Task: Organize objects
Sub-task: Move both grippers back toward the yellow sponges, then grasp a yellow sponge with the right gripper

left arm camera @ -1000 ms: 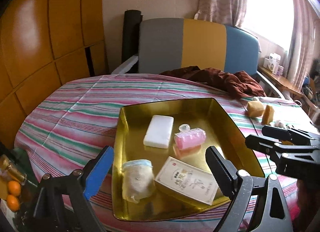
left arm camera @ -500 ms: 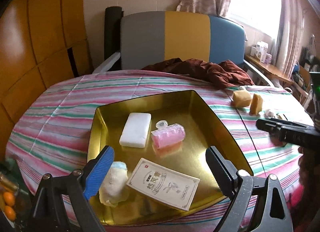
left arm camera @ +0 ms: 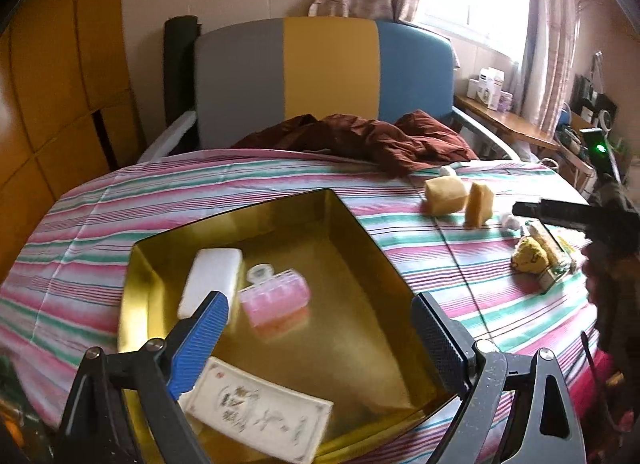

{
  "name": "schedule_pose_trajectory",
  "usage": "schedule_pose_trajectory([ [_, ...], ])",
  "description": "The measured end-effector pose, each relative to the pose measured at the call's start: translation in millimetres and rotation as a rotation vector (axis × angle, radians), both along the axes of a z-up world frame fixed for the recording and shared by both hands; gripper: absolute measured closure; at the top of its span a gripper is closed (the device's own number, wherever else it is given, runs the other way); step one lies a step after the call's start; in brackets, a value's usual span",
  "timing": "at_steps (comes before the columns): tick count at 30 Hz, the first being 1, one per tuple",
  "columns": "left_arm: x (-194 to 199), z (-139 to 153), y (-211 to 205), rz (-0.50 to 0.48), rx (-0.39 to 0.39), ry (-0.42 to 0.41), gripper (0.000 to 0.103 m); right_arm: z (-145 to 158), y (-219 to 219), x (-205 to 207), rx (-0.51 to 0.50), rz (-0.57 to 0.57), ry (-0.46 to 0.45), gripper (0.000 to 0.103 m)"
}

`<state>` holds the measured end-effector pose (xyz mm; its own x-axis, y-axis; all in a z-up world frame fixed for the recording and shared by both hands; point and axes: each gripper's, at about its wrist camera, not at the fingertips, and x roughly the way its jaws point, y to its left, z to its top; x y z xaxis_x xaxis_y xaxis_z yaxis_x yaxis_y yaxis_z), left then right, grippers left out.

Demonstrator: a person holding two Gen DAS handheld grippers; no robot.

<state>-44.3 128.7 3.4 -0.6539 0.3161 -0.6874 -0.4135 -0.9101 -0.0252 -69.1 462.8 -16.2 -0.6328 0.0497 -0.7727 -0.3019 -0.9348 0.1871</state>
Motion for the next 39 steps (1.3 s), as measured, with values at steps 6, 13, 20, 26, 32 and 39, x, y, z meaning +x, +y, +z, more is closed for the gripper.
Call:
schedule_pose_trajectory([
  [6, -8, -2, 16, -0.029, 0.009, -0.030, 0.009, -11, 18, -40, 0.024, 0.016, -0.014, 0.019],
  [13, -25, -1, 31, -0.040, 0.032, -0.066, 0.005, -32, 30, -75, 0.017, 0.044, -0.047, 0.019],
  [20, -39, 2, 55, -0.071, 0.029, -0.072, 0.005, -49, 36, -88, -0.044, 0.088, -0.074, 0.048],
  [26, -52, 5, 86, -0.114, 0.035, -0.088, 0.005, -27, 38, -77, -0.043, 0.087, -0.020, 0.049],
  [32, -71, 7, 126, -0.137, 0.034, -0.108, 0.005, 0, 63, -59, -0.098, 0.001, 0.081, 0.049],
  [39, -102, -10, 183, -0.152, 0.002, -0.156, 0.005, 13, 81, -49, -0.107, -0.052, 0.130, 0.049],
])
